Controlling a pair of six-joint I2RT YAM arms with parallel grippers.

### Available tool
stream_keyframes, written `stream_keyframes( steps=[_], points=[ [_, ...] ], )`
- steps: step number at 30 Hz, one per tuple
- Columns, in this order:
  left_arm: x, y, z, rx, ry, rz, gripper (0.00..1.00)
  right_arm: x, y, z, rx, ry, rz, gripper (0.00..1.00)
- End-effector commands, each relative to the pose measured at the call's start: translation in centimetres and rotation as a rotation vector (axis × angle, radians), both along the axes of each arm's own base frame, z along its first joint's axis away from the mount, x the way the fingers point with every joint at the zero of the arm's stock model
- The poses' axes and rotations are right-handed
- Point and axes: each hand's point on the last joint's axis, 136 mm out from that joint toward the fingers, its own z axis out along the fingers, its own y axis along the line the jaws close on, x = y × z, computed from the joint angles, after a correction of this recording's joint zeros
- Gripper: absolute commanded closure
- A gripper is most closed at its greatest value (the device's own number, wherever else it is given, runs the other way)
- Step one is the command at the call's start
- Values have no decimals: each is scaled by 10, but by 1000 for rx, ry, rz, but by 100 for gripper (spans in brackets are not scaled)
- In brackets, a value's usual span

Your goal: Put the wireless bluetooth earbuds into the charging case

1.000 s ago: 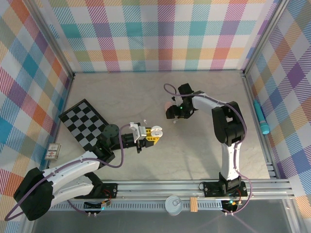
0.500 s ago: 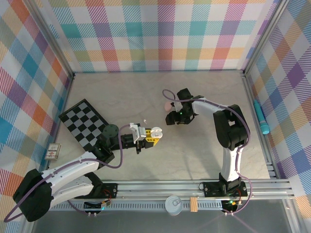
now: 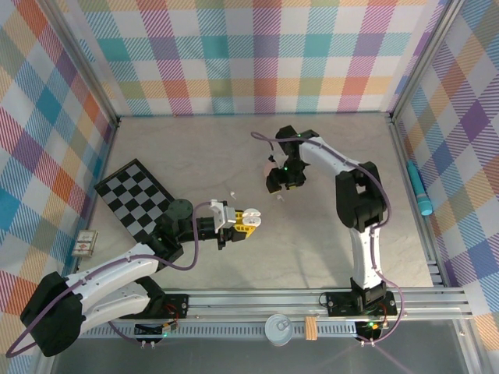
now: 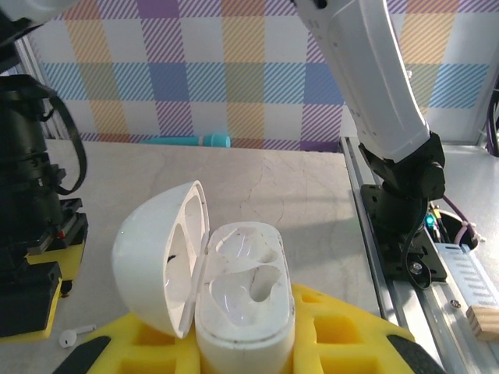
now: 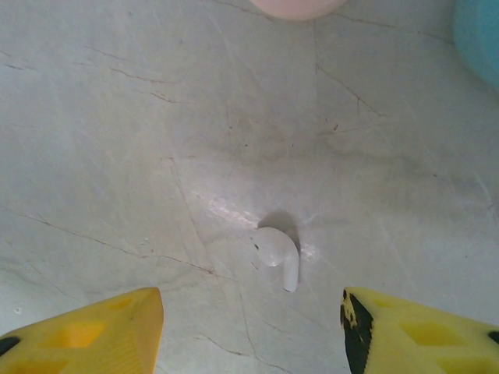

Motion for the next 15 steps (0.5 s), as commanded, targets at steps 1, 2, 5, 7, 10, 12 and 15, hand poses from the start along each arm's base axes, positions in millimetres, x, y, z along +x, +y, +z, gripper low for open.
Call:
stream_keyframes(
  steps=[1, 2, 5, 7, 10, 12, 15],
  points=[
    [-6, -2, 14, -18, -52, -43, 94, -21, -14, -6, -111, 122, 90, 39],
    [-6, -3, 13, -15, -51, -43, 94, -17, -14, -7, -127, 122, 93, 41],
    [-5, -5, 11, -13, -47, -52, 94, -13, -9, -10, -136, 142, 103, 44],
    [-5, -6, 11, -13, -44, -57, 94, -13, -6, -13, -148, 154, 116, 47],
    [-6, -6, 10, -12, -43, -60, 93, -13, -4, -18, -159, 166, 123, 49],
    [-6, -5, 10, -8, -41, -59, 93, -12, -2, -21, -157, 171, 125, 52],
    [-6, -4, 10, -7, -42, -58, 93, -10, 0, -25, -157, 172, 126, 55]
  ],
)
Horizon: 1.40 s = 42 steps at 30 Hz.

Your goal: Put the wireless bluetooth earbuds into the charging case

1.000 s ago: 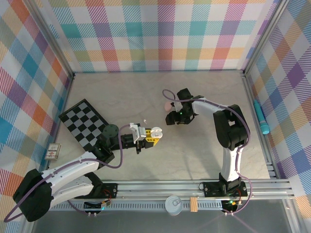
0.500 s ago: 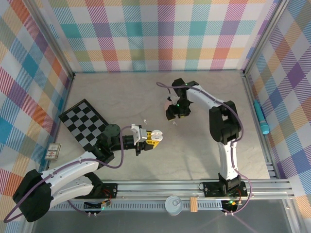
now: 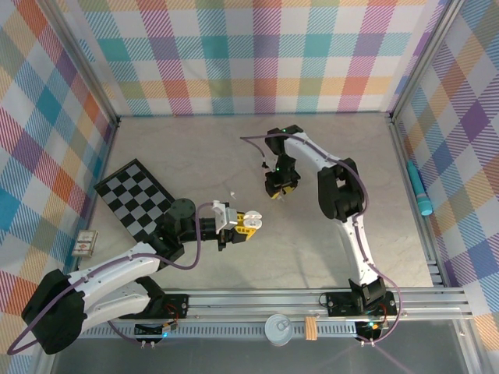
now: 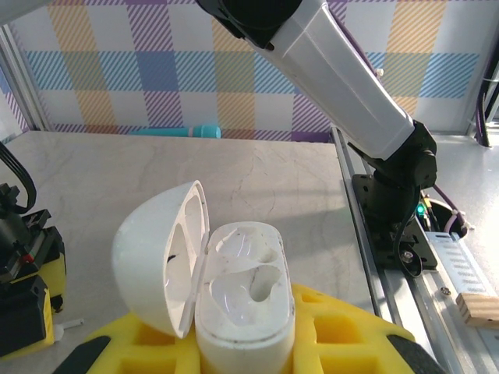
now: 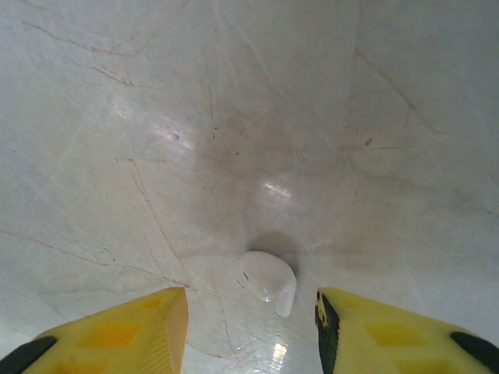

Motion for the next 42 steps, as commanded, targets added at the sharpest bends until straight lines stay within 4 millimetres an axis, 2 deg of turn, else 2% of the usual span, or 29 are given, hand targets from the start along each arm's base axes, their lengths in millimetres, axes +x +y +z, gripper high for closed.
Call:
stream_keyframes(
  steps=[1, 17, 26, 31, 42],
  points=[
    [-4, -2, 17, -28, -50, -34, 93, -6, 1, -2, -14, 33, 29, 56],
    [-5, -2, 18, -28, -48, -33, 93, -2, 5, -16, -7, 44, 69, 65],
    [-4, -2, 18, -27, -47, -34, 93, -6, 0, -22, -31, 62, 77, 67],
    [-4, -2, 19, -26, -47, -33, 93, -6, -3, -26, -47, 64, 76, 72],
    [-3, -2, 20, -26, -51, -31, 93, -5, -2, -17, -38, 33, 70, 78]
  ],
)
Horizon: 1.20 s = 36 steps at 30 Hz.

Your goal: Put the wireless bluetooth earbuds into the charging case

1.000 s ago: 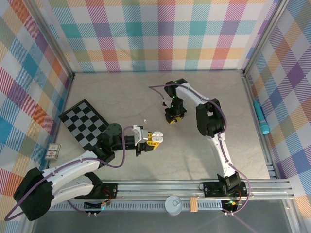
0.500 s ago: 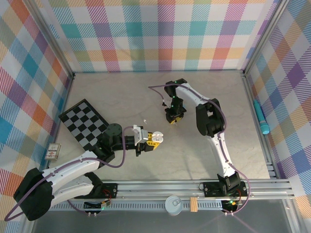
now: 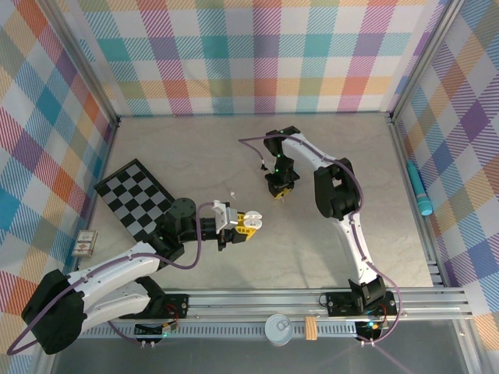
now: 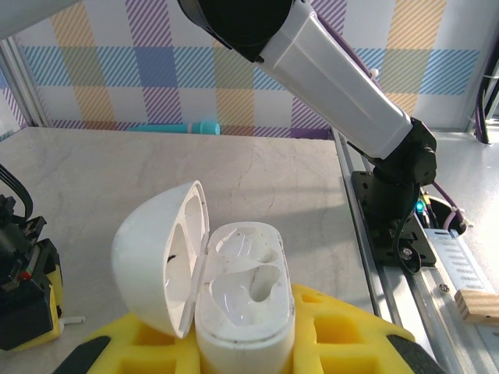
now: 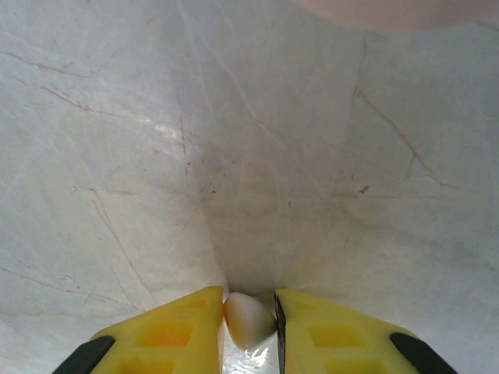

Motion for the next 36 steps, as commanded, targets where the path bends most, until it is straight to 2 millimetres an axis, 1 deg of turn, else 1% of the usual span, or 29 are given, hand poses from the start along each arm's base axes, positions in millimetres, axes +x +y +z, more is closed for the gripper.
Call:
stream_keyframes(
  steps=[1, 5, 8, 9, 15, 22, 26, 31, 36],
  points=[
    [-3, -2, 18, -32, -52, -29, 93, -8, -2, 0, -11, 17, 6, 78],
    [1, -2, 17, -29, -54, -7, 93, -6, -2, 11, 0, -22, -7, 78],
    [8, -1, 13, -24, -54, 30, 92, -6, -1, 22, 24, -54, -9, 78],
    [11, -1, 12, -21, -56, 44, 92, -5, -1, 26, 26, -66, -44, 79],
    [23, -4, 7, -22, -49, 86, 92, -5, -4, 47, 59, -142, -69, 79],
    [43, -9, -7, 15, -12, 156, 93, -7, -8, 81, 107, -247, -98, 79],
    [56, -10, -13, 18, -1, 209, 93, -12, -8, 101, 144, -287, -104, 79],
    [73, -17, -17, 14, 19, 257, 93, -16, -11, 122, 167, -330, -109, 79],
    [87, -26, -23, -4, 40, 285, 93, -19, -8, 149, 230, -384, -111, 79]
  ],
)
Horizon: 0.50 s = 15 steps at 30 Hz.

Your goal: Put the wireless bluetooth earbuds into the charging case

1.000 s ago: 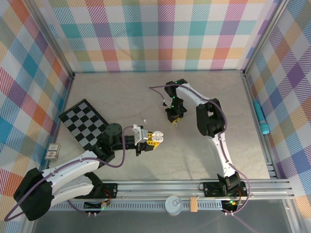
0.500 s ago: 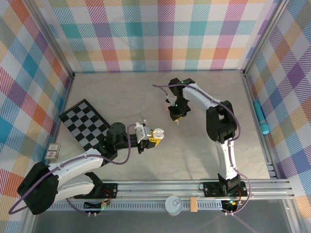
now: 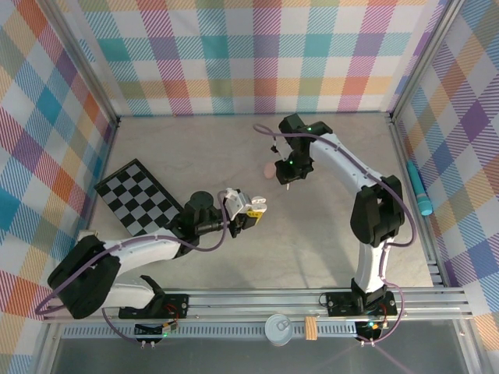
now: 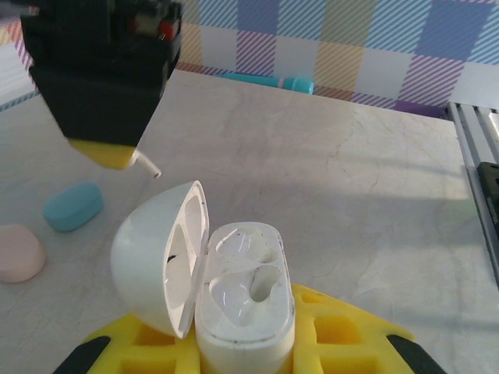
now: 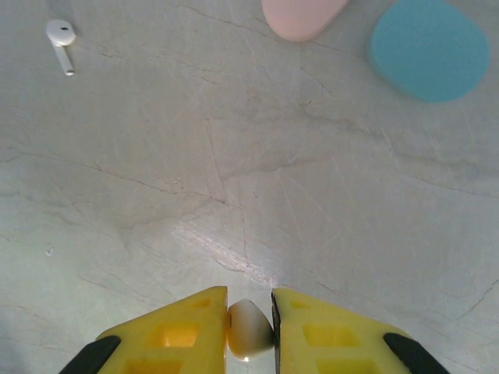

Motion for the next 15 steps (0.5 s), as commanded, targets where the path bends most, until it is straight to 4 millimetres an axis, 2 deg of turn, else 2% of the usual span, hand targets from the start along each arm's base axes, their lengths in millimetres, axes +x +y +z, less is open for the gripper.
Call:
stream_keyframes(
  steps=[1, 6, 15],
  points=[
    [16, -9, 23, -74, -44, 44, 94, -5, 4, 28, 69, -50, -6, 79],
    [31, -16, 15, -70, -22, 85, 94, -9, 5, 45, 105, -84, -4, 79],
    [52, -30, 16, -114, 8, 124, 94, -19, 13, 70, 204, -124, 21, 79]
  ],
)
